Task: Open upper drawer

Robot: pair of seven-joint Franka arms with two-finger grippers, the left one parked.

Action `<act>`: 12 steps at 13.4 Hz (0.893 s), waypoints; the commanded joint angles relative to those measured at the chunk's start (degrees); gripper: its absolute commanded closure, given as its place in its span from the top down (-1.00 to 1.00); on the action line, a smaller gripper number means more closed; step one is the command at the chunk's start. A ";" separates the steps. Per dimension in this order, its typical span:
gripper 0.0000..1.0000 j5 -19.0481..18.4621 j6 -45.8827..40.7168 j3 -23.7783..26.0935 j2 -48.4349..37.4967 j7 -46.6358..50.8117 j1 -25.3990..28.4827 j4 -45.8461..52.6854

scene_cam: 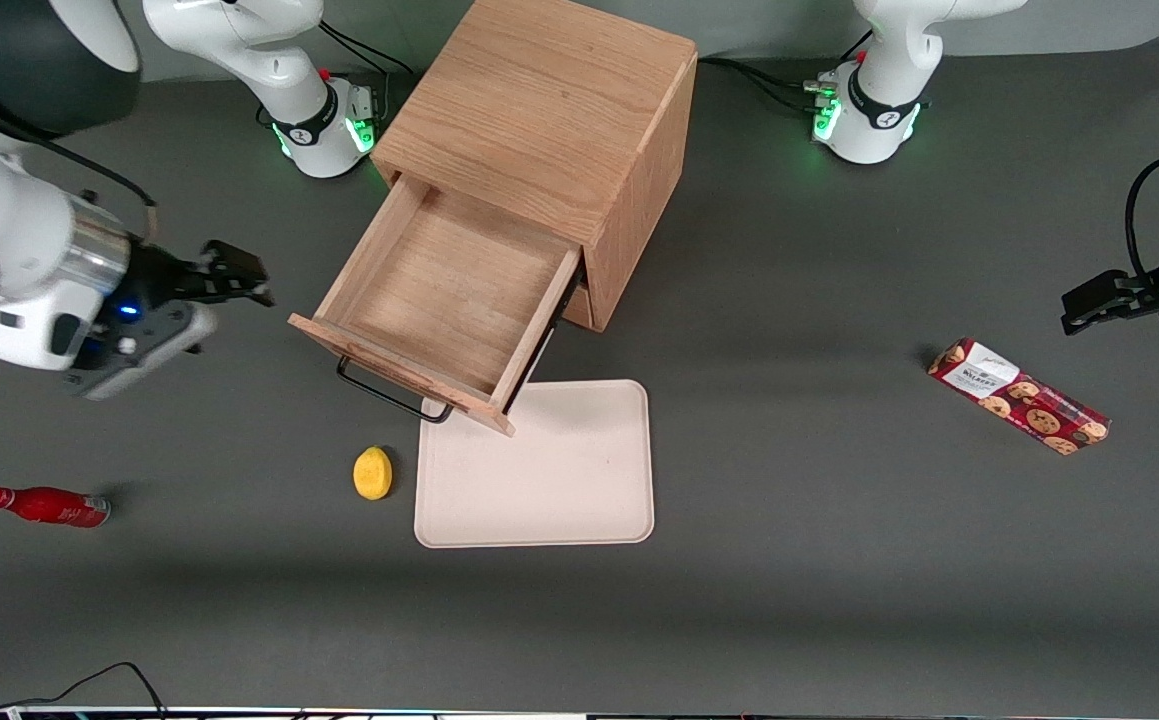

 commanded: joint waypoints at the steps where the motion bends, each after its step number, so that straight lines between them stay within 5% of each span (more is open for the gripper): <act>1: 1.00 -5.29 1.46 -1.59 -7.47 7.37 0.61 -7.79; 7: 1.00 -7.23 7.09 -5.20 -18.81 8.28 -1.58 -24.31; 12: 1.00 -7.32 7.97 -5.46 -19.09 7.58 -4.57 -25.48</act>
